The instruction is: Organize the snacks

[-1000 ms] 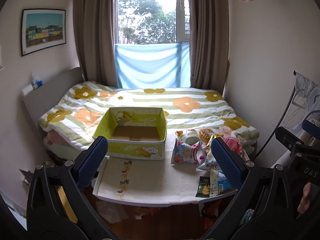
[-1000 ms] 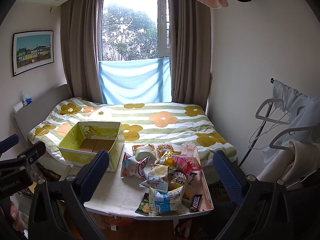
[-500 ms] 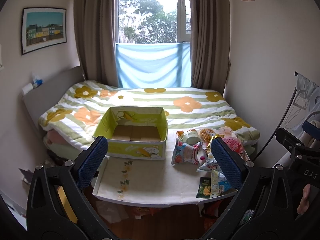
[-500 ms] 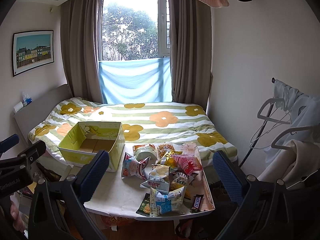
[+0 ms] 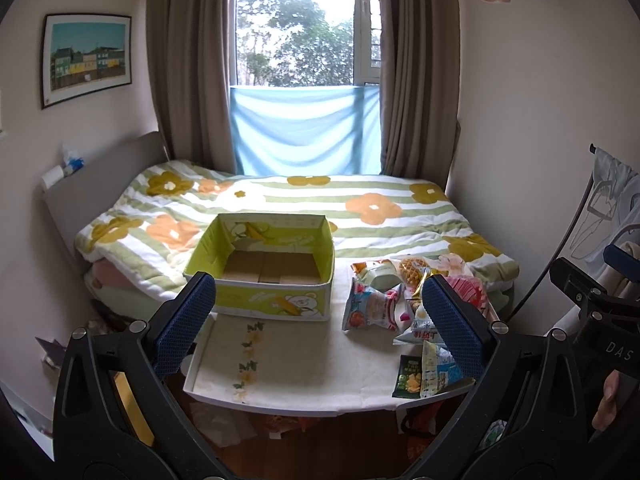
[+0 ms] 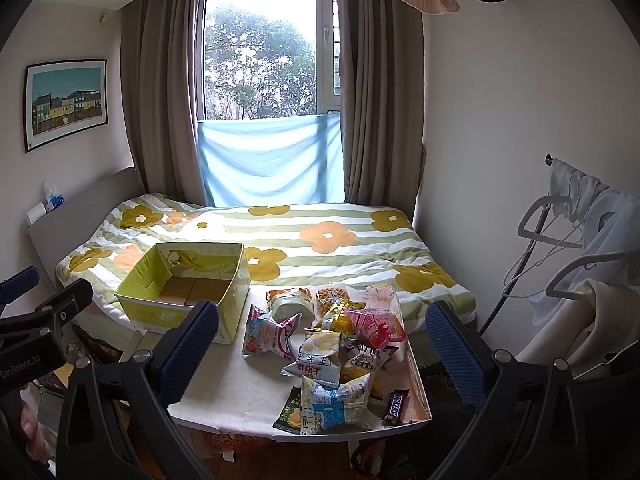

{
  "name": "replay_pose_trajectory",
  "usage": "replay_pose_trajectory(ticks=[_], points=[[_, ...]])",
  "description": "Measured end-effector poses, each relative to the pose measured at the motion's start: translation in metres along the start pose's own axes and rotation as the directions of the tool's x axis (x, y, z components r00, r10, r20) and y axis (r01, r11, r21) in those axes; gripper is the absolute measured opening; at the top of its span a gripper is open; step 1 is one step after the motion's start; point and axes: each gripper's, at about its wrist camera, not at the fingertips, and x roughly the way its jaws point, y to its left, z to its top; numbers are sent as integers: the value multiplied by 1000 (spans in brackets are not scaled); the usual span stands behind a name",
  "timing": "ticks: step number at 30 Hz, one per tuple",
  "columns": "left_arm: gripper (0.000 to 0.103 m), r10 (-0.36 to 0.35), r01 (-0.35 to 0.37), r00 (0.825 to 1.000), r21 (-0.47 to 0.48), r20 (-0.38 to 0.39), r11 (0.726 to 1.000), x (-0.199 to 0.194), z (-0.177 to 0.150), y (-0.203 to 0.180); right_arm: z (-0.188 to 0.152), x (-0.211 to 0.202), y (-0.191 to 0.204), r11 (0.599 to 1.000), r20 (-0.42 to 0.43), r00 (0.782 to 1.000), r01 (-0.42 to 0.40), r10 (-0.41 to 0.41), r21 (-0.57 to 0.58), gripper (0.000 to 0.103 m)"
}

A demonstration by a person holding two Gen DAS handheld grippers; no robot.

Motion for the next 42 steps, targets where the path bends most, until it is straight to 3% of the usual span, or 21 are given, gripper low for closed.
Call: replay_pose_trajectory(ticks=[22, 29, 37, 42], points=[[103, -8, 8, 1000, 2, -11, 1000, 8, 1, 1, -1, 3, 4, 1000, -4, 1000, 1, -1, -1, 103], [103, -52, 54, 996, 17, -74, 998, 32, -1, 6, -2, 15, 1, 999, -44, 998, 49, -49, 17, 103], [103, -172, 191, 955, 59, -243, 980, 98, -41, -6, -34, 47, -30, 990, -178, 981, 94, -75, 106, 103], [103, -242, 272, 906, 42, -346, 961, 139, -69, -31, -62, 73, -51, 984, -267, 962, 103, -61, 144, 103]])
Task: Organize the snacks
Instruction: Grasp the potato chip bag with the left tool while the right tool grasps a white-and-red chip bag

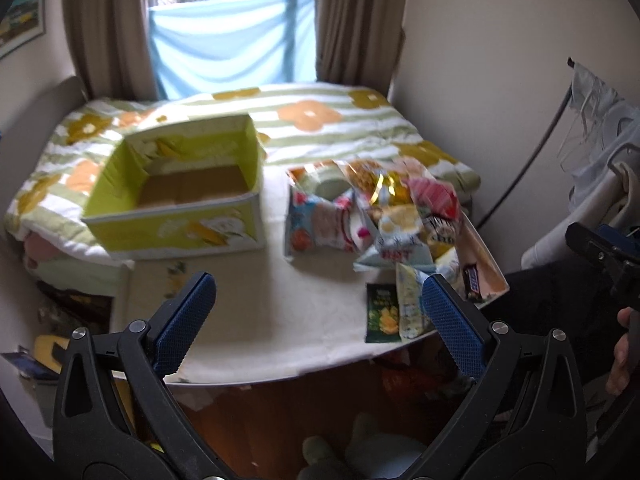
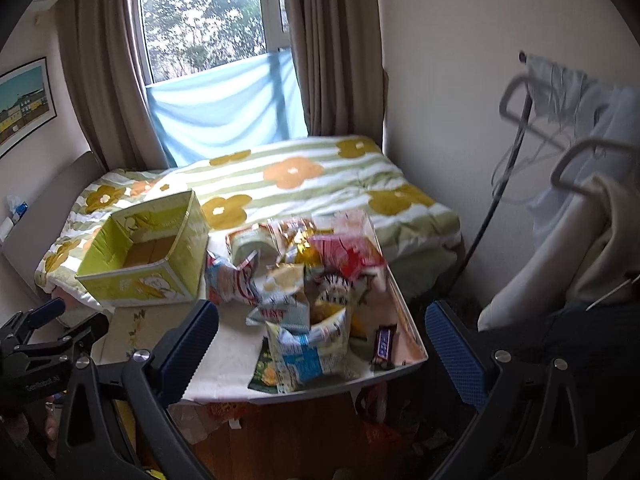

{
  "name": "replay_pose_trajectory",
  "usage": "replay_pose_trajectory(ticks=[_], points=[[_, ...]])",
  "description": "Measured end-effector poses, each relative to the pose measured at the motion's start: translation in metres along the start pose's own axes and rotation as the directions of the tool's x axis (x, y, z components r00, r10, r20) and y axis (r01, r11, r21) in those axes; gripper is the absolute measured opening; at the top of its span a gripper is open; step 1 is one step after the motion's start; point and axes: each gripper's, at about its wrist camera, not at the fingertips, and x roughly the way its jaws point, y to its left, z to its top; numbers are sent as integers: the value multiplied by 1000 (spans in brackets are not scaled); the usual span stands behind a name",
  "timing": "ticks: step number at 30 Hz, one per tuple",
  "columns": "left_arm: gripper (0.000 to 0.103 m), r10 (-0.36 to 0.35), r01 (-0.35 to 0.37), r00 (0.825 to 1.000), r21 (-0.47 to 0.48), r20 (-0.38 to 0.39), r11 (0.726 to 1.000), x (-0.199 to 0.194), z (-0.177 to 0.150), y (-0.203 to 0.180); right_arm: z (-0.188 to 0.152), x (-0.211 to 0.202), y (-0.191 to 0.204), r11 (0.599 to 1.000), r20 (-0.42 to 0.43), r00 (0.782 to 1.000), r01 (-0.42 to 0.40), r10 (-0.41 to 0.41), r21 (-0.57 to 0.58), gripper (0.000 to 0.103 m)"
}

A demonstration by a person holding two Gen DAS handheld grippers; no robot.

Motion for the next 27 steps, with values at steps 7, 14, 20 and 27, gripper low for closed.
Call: replay_pose_trajectory(ticks=[7, 14, 20, 27], points=[[102, -48, 48, 994, -3, -100, 999, 64, 4, -24, -4, 64, -36, 998, -106, 993, -45, 49, 44, 103], [102, -60, 61, 980, 0, -189, 998, 129, 22, -53, 6, 149, -67, 991, -216, 968, -115, 127, 68, 103], [102, -77, 78, 961, -9, -267, 997, 188, 29, -76, 8, 211, -86, 971, -313, 922, -191, 228, 143, 103], [102, -69, 71, 950, -5, -305, 997, 237, 34, -98, 10, 250, -95, 939, -366, 873, -251, 324, 233, 103]])
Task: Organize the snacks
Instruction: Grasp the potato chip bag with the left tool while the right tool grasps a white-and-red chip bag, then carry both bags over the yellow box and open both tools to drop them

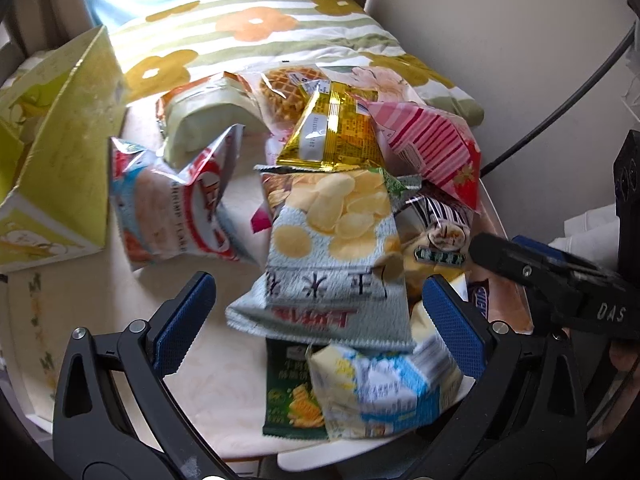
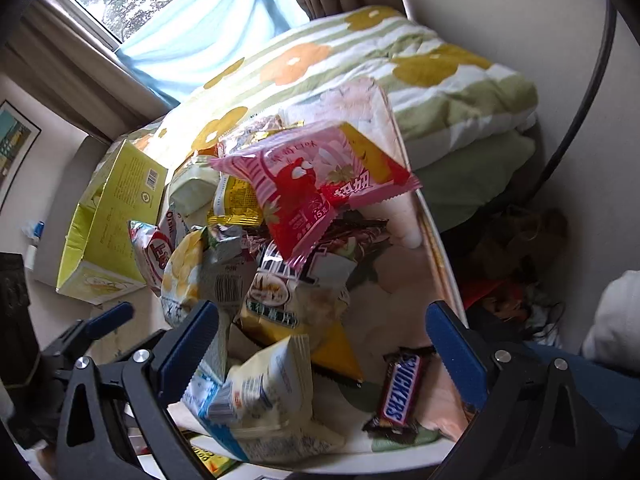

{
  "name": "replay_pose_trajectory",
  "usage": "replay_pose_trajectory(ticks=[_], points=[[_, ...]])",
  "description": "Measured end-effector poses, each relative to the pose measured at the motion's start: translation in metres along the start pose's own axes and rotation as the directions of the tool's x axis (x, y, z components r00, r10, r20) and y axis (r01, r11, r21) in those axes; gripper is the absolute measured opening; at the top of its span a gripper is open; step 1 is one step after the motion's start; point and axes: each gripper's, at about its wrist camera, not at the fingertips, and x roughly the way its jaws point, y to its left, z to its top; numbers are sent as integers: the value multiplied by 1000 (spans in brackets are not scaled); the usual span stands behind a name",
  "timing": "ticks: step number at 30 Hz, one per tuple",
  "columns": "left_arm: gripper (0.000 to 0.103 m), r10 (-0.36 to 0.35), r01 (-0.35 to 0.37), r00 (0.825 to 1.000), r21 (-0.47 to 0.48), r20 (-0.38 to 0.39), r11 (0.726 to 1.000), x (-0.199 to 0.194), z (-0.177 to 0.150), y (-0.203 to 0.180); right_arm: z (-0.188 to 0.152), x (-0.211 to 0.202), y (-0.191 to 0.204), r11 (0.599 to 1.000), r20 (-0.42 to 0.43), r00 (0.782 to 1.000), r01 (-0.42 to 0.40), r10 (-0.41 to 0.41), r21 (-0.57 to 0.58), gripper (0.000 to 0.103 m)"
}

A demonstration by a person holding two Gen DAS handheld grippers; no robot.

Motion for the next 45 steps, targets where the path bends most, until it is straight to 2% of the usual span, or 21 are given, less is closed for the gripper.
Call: replay_pose_trajectory(ticks=[6, 11, 13, 17, 19, 20, 25, 26, 27, 30, 34, 35, 45], points=[[102, 18, -18, 1000, -6, -26, 1000, 26, 12, -2, 11, 23, -7, 995, -55, 995, -74, 78, 67, 103], [94, 4, -5, 999, -34, -34, 999, 35, 13, 3, 14, 34, -6, 992, -75, 992, -94, 101, 89, 103], [78, -9, 7, 999, -46, -44, 999, 39, 13, 5, 15, 38, -6, 990, -84, 991, -98, 107, 98, 103], [71, -25, 22, 998, -71, -50, 997, 42, 12, 12, 15, 43, -5, 988, -99, 988, -111, 122, 106, 103], [61, -17, 13, 999, -70, -48, 997, 42, 11, 13, 16, 46, -4, 988, -103, 987, -109, 120, 105, 102], [60, -13, 10, 999, -67, -45, 998, 41, 10, 13, 15, 47, -3, 988, -107, 987, -111, 122, 106, 98], [53, 4, -5, 1000, -54, -19, 999, 31, 10, 15, 16, 51, -2, 988, -115, 986, -106, 119, 113, 97], [53, 8, -9, 1000, -51, -11, 999, 29, 10, 15, 17, 52, -1, 988, -115, 986, -105, 117, 110, 92], [53, 11, -11, 1000, -48, -4, 999, 26, 11, 15, 18, 53, -1, 988, -121, 985, -108, 120, 107, 83], [52, 16, -16, 1000, -45, 7, 999, 20, 12, 15, 18, 58, 0, 989, -136, 984, -101, 115, 104, 69], [52, 26, -25, 999, -44, 27, 999, 10, 14, 15, 21, 53, 5, 993, -122, 987, -91, 100, 76, 59], [52, 27, -26, 999, -43, 33, 999, 7, 14, 15, 22, 51, 7, 993, -118, 988, -94, 101, 70, 52], [52, 70, -62, 990, -62, 126, 996, -42, 17, 16, 33, 29, 28, 986, -79, 983, -164, 166, 22, 48]])
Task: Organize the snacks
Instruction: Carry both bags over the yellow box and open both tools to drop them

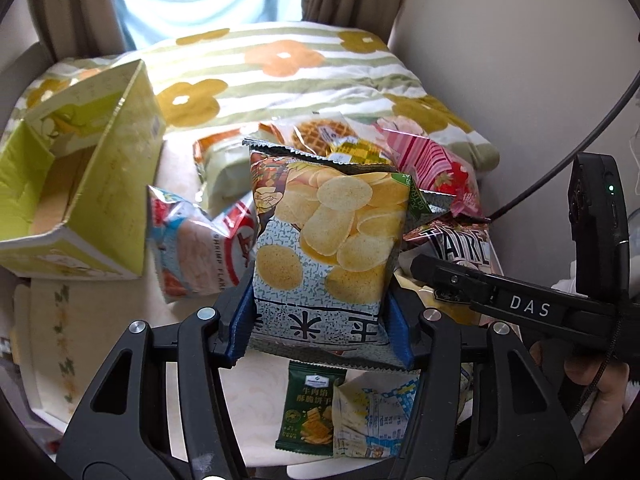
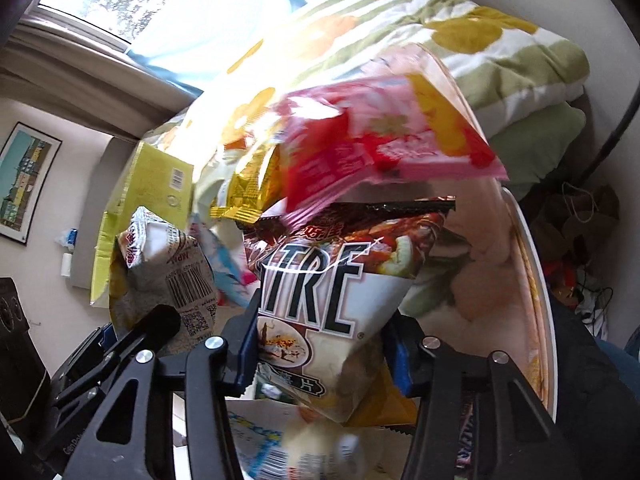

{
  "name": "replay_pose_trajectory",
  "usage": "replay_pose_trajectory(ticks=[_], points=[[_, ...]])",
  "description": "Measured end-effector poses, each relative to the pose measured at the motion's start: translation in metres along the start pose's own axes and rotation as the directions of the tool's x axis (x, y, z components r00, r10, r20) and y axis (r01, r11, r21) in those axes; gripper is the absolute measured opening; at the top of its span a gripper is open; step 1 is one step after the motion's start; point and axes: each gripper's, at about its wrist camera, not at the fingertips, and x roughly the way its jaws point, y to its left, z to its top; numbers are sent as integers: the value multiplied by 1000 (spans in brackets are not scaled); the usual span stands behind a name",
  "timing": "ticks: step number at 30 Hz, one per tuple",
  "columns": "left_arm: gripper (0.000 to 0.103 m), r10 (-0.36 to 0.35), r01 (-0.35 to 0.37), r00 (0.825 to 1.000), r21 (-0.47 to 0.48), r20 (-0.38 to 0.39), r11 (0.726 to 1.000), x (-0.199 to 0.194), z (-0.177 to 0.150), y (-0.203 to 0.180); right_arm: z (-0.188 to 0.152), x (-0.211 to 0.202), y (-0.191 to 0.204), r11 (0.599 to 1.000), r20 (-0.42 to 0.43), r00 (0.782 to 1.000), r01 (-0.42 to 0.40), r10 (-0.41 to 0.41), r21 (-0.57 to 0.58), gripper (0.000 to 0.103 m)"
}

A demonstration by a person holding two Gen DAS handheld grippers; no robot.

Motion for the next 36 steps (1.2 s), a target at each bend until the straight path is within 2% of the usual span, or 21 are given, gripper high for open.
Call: replay_pose_trajectory(ticks=[6, 11, 20, 28, 36], points=[[52, 22, -20, 999, -32, 50, 999, -30, 0, 18, 5, -4, 24, 999, 11, 1000, -16, 16, -30, 48], [52, 29, -24, 995, -49, 94, 998, -51, 4, 38, 1, -14, 45, 998, 34, 999, 12, -10, -55, 48], [52, -7, 15, 984, -43, 176, 999, -86, 23, 84, -2, -26, 85, 998, 110, 993, 56, -52, -39, 48], [52, -5, 18, 970, -51, 242, 999, -112, 41, 139, 4, -19, 138, 996, 160, 986, 54, -43, -66, 48], [52, 66, -37, 957, -104, 282, 994, -128, 60, 210, 31, 9, 209, 987, 175, 985, 18, 10, -162, 48]])
